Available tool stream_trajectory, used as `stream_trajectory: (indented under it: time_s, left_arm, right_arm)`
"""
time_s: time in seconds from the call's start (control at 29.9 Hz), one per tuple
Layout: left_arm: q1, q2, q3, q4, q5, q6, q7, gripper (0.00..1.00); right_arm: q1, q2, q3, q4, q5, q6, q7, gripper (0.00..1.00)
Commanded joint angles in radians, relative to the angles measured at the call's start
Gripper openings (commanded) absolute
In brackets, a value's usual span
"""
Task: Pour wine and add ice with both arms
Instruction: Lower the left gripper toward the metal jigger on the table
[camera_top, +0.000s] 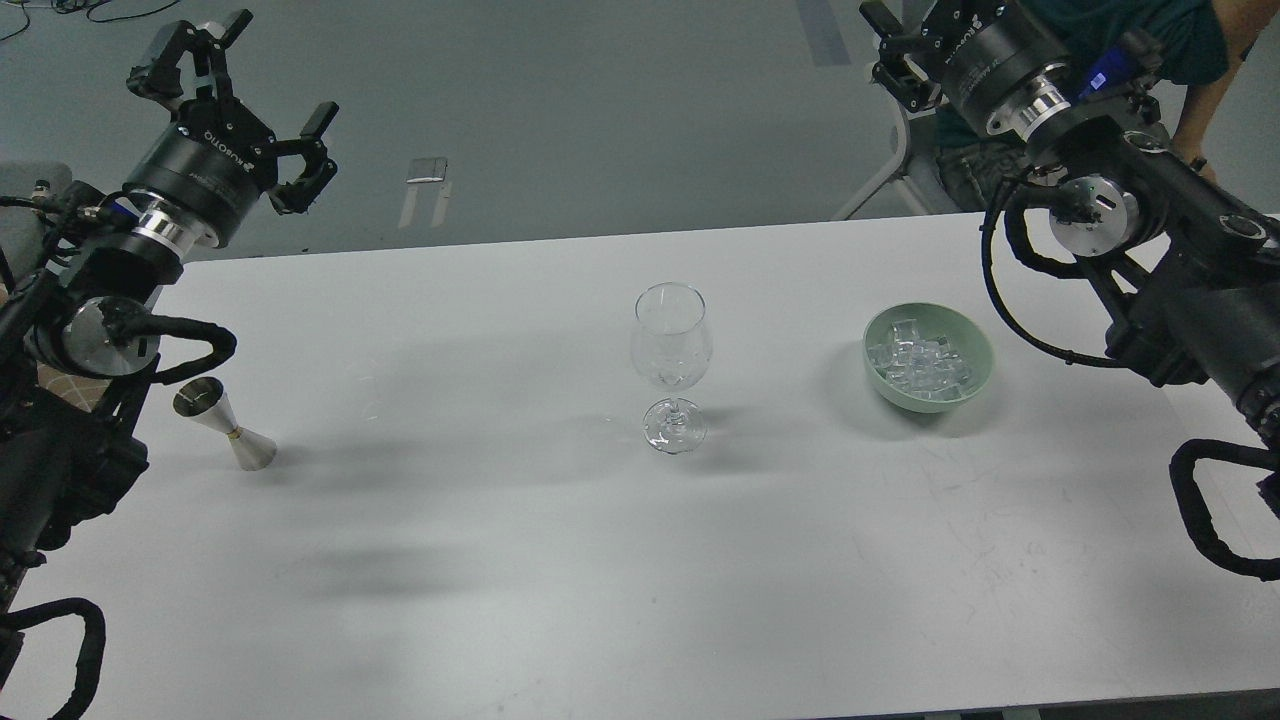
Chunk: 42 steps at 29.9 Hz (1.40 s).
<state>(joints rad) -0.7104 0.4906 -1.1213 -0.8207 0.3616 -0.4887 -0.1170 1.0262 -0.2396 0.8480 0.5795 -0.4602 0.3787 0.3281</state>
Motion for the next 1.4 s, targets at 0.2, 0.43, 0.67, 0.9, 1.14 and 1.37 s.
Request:
stream_trajectory:
  time_s: [0.2, 0.43, 0.67, 0.9, 1.14, 1.37]
  left_arm:
    - [0.002, -0.007, -0.025, 0.014, -0.016, 0.018, 0.013, 0.98]
    - [0.008, -0.014, -0.028, 0.009, -0.026, 0.032, 0.002, 0.98]
    - [0.011, -0.009, -0.026, -0.003, -0.026, 0.000, 0.008, 0.98]
    - [0.014, -0.012, -0.029, -0.043, -0.027, 0.009, 0.011, 0.99]
    - [0.014, -0.012, -0.029, -0.044, -0.075, 0.018, 0.042, 0.99]
    - [0.014, -0.006, -0.020, -0.044, -0.084, 0.013, 0.040, 0.99]
  right_arm:
    - [0.003, -0.040, 0.003, 0.000, 0.000, -0.001, -0.012, 1.00]
    - [-0.012, -0.024, 0.002, 0.006, -0.005, -0.001, -0.003, 1.00]
    - [-0.017, -0.027, 0.002, 0.011, -0.003, -0.001, -0.001, 1.00]
    - [-0.018, -0.027, 0.002, 0.013, -0.003, -0.014, 0.000, 1.00]
    - [-0.020, -0.032, 0.000, 0.020, -0.003, -0.017, 0.000, 1.00]
    - [-0.020, -0.033, 0.000, 0.020, -0.003, -0.017, 0.000, 1.00]
